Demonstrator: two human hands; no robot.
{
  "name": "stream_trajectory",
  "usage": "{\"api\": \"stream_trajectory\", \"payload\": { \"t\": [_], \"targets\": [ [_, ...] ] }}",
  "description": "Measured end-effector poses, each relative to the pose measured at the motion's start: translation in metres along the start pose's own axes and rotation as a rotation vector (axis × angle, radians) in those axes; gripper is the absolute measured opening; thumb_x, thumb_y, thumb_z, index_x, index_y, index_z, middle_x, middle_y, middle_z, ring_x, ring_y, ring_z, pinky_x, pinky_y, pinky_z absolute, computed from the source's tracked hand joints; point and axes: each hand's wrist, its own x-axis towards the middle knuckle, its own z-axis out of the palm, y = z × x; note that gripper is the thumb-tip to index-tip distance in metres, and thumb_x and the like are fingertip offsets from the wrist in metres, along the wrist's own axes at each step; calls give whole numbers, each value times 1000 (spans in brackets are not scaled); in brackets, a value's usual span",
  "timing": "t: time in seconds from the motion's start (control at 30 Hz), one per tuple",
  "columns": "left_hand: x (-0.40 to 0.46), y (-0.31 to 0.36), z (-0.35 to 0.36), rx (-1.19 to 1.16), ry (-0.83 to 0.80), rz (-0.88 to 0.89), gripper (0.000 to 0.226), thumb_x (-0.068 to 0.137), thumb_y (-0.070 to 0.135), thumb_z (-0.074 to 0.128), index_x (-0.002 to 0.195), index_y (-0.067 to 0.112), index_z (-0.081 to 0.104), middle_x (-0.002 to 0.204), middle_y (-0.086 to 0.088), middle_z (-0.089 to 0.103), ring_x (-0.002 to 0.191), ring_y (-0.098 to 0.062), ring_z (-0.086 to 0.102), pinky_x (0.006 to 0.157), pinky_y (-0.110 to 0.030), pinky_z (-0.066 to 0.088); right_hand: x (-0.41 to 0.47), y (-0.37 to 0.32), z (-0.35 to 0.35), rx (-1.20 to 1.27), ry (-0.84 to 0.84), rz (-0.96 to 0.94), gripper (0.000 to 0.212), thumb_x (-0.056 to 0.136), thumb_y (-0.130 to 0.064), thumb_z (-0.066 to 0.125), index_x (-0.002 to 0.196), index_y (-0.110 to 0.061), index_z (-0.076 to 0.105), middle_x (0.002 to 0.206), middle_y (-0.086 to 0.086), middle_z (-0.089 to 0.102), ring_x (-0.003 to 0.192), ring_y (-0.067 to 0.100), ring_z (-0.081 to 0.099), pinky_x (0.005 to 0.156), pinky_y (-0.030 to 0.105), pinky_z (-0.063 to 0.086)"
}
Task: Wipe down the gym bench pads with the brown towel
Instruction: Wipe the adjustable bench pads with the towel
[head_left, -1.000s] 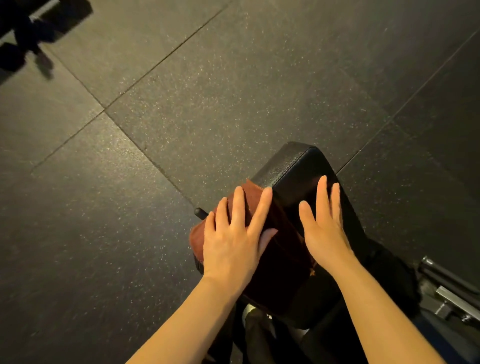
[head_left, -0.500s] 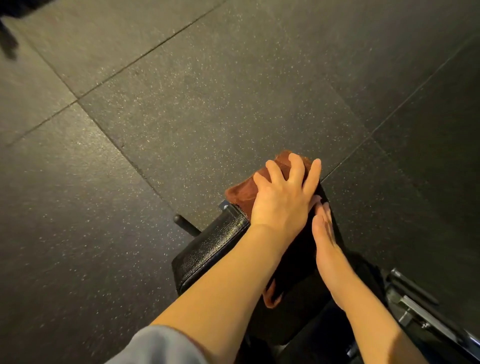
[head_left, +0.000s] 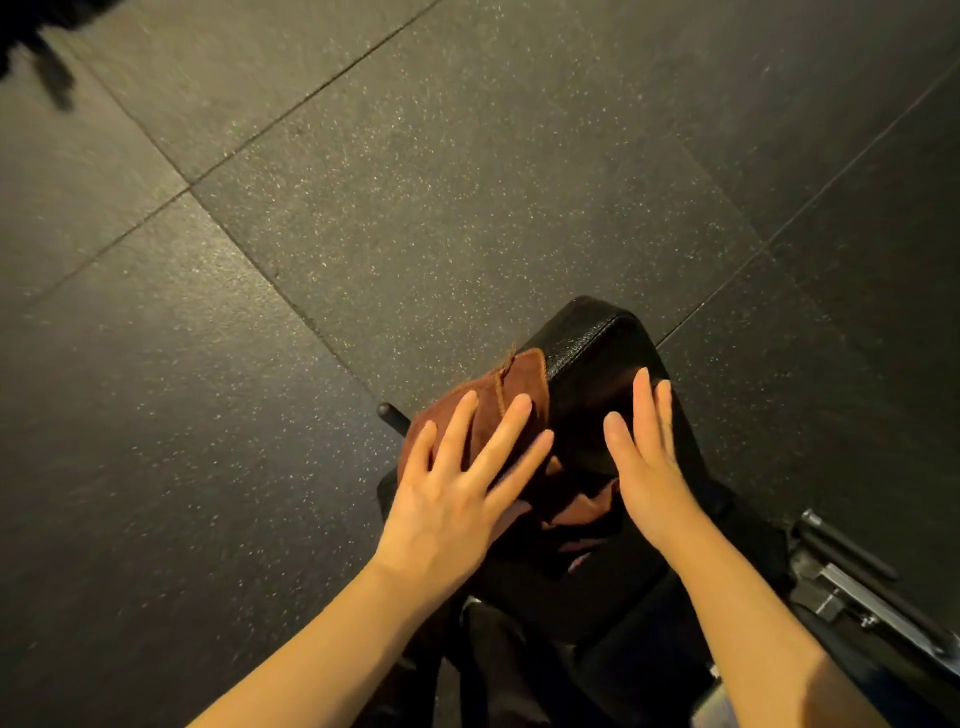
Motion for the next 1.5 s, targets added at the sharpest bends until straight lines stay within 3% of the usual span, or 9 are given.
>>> {"api": "stream_trajectory", "payload": {
  "t": [0.2,0.4,0.6,0.73,0.97,1.13,1.33,1.4,1.5],
  "targets": [
    [-1,2,-2,4,-1,-4,59,97,49,42,153,33,34,162,-8,24,137,-44,38,88,-62,51,8,-1,-2,35,35,13,56,98,-59,19,144,-56,-13,158,-21,-26,150,15,-14,121,52,4],
    [103,24,-12,-132,-52,-244,59,103,46,26,157,23,20,144,-25,46,116,-45,56,69,-52,57,13,1,-5,95,44,3,55,99,-58,15,149,-52,-7,160,-20,-21,151,14,-11,122,52,2],
    [164,42,-19,-53,-208,-151,62,107,46,20,158,23,-8,159,-20,16,132,-47,35,89,-53,49,13,0,-7,142,54,24,54,102,-54,16,150,-47,-7,162,-17,-18,150,12,-12,123,46,0],
    [122,33,-10,-72,-107,-104,61,106,48,26,159,30,2,164,-15,12,144,-44,24,101,-56,42,8,7,3,71,52,-7,59,99,-58,16,151,-46,-9,161,-16,-22,149,14,-16,122,48,-1],
    [43,15,0,22,41,-24,55,103,45,36,155,28,30,162,-12,25,139,-42,37,95,-54,46,1,5,11,-15,78,-26,56,102,-53,13,152,-44,-11,161,-12,-24,150,18,-15,120,51,1],
    [-4,11,7,63,104,-38,59,98,39,54,153,28,35,162,-11,25,138,-46,35,98,-57,44,1,5,14,-24,128,-26,55,104,-50,14,153,-42,-9,162,-13,-20,151,17,-12,120,48,1],
    [-65,3,12,127,89,11,82,78,22,64,154,29,32,163,-4,23,144,-46,17,109,-59,26,2,3,24,-55,155,-35,58,106,-48,19,153,-38,-12,162,-10,-24,150,18,-16,119,45,-1],
    [-83,-1,18,119,78,-17,91,75,22,75,155,30,31,164,-1,21,145,-45,15,110,-58,28,4,6,27,-97,161,-63,62,102,-57,16,154,-35,-11,162,-8,-23,150,16,-16,119,38,-5],
    [-86,-2,20,104,69,-36,92,77,32,82,154,32,33,163,-1,21,142,-46,24,109,-59,31,6,13,34,-133,246,-149,88,87,-81,3,156,-27,0,164,-4,-13,150,9,-13,113,12,-15]
  ]
}}
